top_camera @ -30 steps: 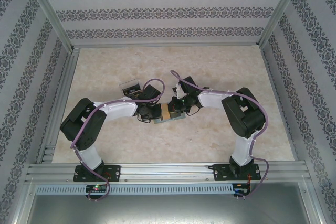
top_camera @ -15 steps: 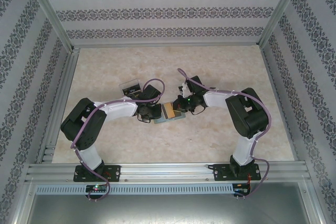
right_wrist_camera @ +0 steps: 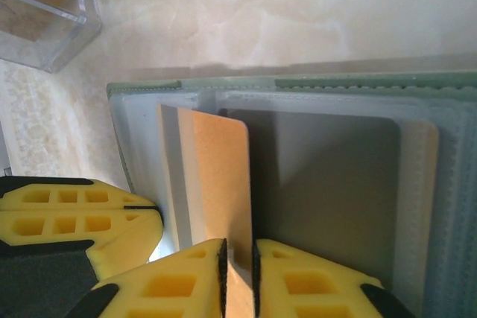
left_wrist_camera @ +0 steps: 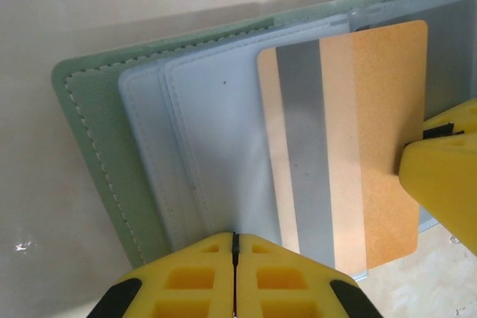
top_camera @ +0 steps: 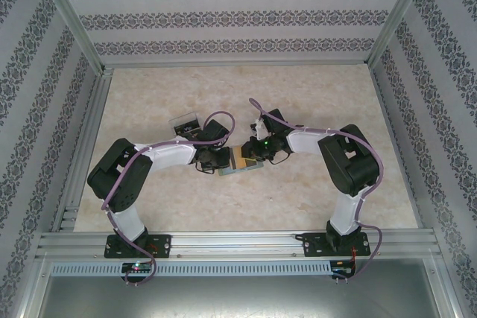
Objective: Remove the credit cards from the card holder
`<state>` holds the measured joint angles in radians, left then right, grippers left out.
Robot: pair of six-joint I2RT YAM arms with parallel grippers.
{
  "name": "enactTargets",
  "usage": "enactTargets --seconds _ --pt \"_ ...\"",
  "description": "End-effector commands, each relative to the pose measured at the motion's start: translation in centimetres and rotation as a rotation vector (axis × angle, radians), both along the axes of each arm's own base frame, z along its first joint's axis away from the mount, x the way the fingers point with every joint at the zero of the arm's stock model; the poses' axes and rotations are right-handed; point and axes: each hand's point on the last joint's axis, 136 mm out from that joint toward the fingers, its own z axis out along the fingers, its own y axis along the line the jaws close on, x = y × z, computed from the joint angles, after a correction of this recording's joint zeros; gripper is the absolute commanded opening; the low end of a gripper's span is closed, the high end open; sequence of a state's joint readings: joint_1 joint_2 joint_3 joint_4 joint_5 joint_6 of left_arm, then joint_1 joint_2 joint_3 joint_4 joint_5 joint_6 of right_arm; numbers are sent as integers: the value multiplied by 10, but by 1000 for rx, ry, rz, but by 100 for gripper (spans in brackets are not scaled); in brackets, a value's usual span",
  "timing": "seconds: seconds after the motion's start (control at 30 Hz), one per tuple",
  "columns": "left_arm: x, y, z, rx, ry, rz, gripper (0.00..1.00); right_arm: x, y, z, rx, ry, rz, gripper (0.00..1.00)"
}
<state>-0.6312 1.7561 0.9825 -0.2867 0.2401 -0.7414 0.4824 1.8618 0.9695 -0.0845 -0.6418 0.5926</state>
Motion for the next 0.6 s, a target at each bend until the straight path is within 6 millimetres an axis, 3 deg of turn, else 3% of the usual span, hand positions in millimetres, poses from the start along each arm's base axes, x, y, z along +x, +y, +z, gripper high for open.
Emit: enactTargets --seconds 0.0,0.13,0.3,0.57 --pt "-18 13 -23 68 90 -14 7 -3 6 -4 -1 -4 30 12" --pt "-18 14 -22 75 87 -17 7 -1 0 -3 -6 -11 13 0" --pt "-19 15 -23 82 89 -25 7 4 -17 3 -2 -21 -17 0" --pt "-17 15 -16 77 72 -27 8 9 -40 32 29 -77 -53 0"
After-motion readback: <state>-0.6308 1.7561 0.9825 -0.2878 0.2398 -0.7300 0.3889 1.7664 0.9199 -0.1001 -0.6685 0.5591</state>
